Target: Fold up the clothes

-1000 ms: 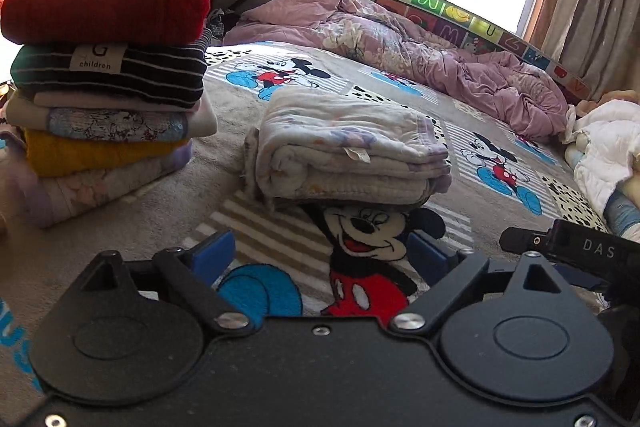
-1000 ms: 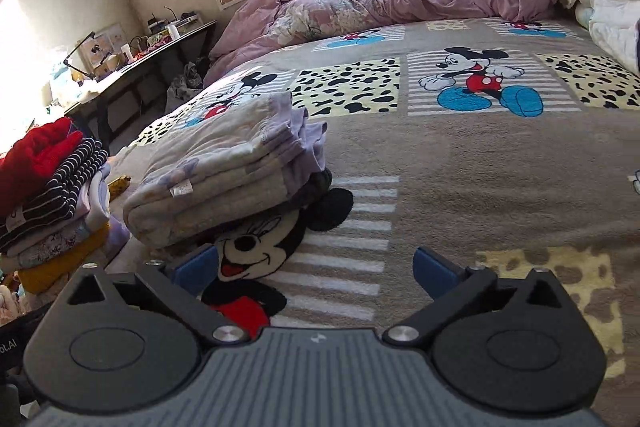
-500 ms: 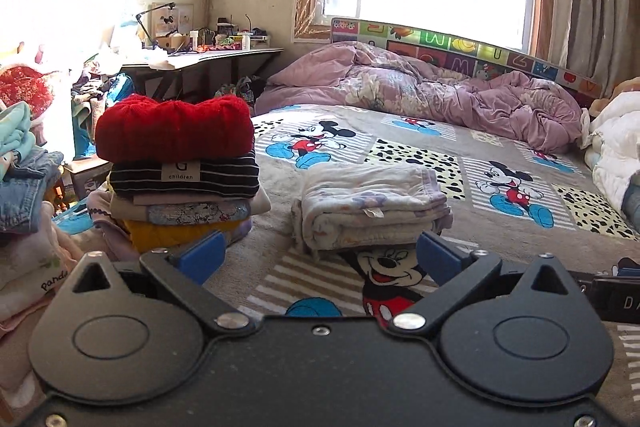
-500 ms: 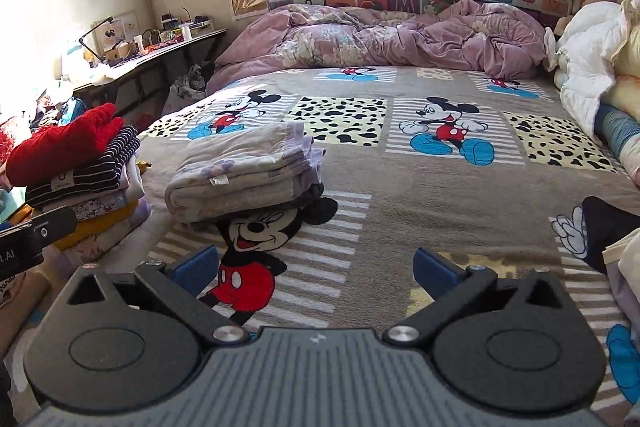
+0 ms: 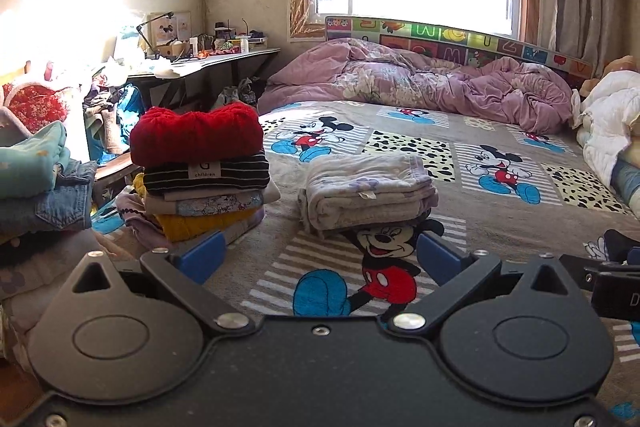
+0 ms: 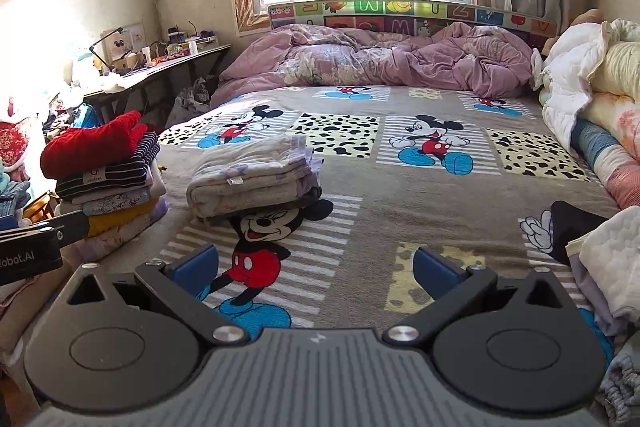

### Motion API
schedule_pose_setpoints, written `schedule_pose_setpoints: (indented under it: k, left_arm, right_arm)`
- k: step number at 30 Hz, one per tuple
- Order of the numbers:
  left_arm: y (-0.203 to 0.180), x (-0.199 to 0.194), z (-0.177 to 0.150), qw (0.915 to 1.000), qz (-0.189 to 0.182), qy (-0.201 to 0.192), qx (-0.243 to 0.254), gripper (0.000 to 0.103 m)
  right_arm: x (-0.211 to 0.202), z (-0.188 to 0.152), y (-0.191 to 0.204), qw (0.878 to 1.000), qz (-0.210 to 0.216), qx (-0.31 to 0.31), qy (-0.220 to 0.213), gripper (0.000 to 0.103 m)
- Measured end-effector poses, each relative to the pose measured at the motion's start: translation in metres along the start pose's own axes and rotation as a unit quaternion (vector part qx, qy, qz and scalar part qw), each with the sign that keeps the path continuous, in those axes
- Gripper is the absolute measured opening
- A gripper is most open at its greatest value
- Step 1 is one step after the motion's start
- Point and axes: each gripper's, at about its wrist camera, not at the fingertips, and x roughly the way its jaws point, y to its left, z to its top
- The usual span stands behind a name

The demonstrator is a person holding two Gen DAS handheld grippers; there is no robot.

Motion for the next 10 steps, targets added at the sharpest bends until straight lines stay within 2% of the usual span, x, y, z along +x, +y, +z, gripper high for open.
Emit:
schedule_pose_setpoints:
  k: [10]
  left_arm:
    - [-0.001,-0.033,-0.011,0.9999,-0.005,-0.01,-0.002,0.103]
  right_arm:
    - [-0.039,-0.01,0.002,1.0,0.002,0.0,-0.012,0.103]
